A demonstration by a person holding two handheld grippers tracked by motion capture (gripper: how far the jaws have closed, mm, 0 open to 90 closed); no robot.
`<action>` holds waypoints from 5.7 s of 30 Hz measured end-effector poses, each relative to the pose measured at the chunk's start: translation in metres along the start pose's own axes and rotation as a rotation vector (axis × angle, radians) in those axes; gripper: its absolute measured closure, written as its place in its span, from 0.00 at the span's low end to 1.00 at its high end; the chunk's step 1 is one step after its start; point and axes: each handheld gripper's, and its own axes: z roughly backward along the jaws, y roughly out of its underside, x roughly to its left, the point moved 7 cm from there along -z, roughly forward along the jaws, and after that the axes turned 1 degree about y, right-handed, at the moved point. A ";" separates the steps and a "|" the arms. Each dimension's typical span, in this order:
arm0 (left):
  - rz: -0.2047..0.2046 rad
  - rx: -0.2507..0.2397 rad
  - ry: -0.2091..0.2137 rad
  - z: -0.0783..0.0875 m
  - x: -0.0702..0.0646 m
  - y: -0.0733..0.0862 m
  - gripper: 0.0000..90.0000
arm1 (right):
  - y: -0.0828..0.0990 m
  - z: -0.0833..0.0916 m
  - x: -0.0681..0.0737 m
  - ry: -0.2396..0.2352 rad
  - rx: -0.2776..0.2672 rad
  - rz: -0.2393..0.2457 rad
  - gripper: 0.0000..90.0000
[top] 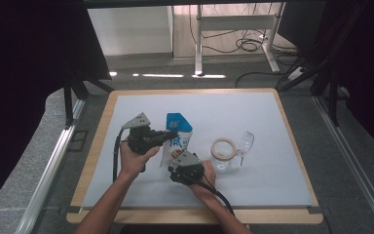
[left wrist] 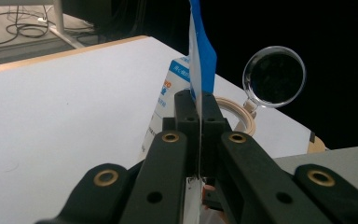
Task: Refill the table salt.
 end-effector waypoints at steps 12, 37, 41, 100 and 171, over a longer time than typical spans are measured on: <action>-0.006 0.030 0.040 -0.011 -0.006 -0.003 1.00 | 0.008 0.019 0.003 -0.040 -0.010 -0.076 0.45; -0.009 0.083 0.116 -0.033 -0.017 -0.009 1.00 | 0.015 0.036 0.005 -0.062 -0.027 -0.148 0.48; -0.011 0.094 0.127 -0.038 -0.018 -0.010 1.00 | 0.016 0.038 0.003 -0.055 -0.028 -0.157 0.48; -0.037 0.231 0.206 -0.082 -0.025 -0.022 1.00 | 0.017 0.049 -0.008 -0.001 -0.075 -0.203 0.49; -0.079 0.298 0.196 -0.100 -0.031 -0.032 1.00 | 0.000 0.059 -0.005 0.027 -0.102 -0.163 0.55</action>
